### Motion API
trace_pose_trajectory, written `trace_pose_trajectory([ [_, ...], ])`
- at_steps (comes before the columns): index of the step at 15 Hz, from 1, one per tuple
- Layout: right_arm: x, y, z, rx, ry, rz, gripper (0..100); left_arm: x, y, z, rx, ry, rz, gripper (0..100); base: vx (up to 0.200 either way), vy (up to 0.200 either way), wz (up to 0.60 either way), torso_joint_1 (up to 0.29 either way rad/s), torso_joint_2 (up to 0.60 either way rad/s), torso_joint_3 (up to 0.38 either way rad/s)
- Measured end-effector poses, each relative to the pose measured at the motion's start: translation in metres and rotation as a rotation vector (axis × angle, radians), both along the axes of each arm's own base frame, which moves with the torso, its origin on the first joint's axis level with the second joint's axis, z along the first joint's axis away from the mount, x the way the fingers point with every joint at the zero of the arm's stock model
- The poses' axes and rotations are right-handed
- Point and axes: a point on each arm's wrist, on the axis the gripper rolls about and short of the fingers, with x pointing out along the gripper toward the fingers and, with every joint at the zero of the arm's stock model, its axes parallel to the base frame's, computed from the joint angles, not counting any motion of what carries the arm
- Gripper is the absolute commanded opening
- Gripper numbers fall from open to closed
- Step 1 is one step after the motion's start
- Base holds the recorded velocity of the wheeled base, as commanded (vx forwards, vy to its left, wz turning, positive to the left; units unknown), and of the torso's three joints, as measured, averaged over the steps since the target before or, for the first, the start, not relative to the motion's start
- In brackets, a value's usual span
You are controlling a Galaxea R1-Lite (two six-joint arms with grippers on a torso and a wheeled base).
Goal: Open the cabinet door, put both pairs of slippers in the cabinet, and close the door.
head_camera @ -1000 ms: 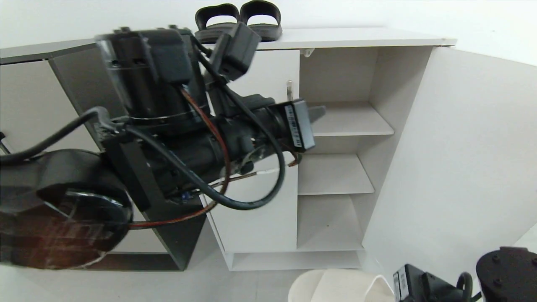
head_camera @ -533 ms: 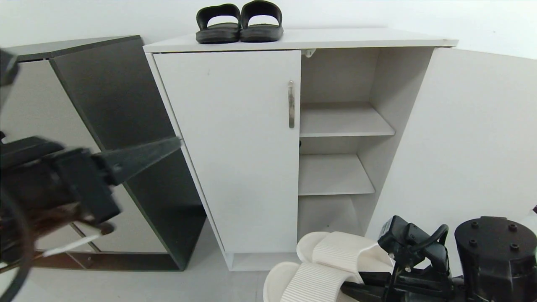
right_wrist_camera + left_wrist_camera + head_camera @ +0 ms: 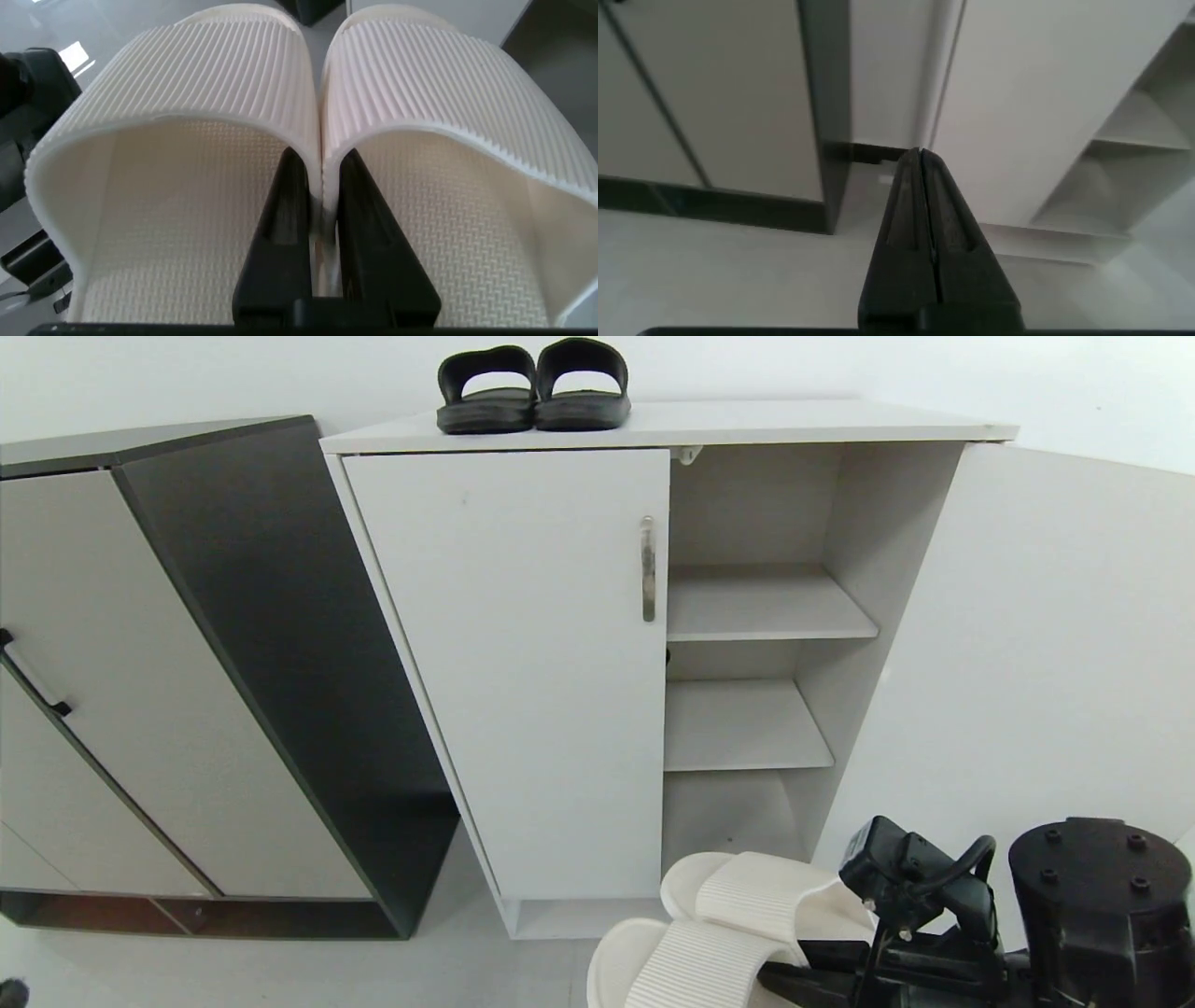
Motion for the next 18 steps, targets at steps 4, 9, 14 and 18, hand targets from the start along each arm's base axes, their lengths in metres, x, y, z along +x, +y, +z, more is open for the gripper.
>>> trace_pose_trajectory([
  [4,0.0,0.0,-0.001,-0.003,0.001,0.002,0,-0.023,-0.002,-0.052,0.15,-0.016,-0.066,0,0.0,0.0,0.0,0.0,0.0,0.0],
  [9,0.0,0.001,-0.001,-0.006,-0.003,-0.006,0,-0.027,-0.002,-0.061,0.151,-0.07,-0.095,0,0.0,0.0,0.0,0.0,0.0,0.0],
  [14,0.006,0.007,0.013,-0.002,-0.087,-0.17,0,-0.028,-0.002,-0.062,0.116,-0.079,-0.091,0,0.0,0.0,0.0,0.0,0.0,0.0],
  [18,-0.001,0.03,0.025,0.063,-0.095,-0.285,0,-0.028,-0.002,-0.062,0.115,-0.081,-0.089,0,0.0,0.0,0.0,0.0,0.0,0.0],
])
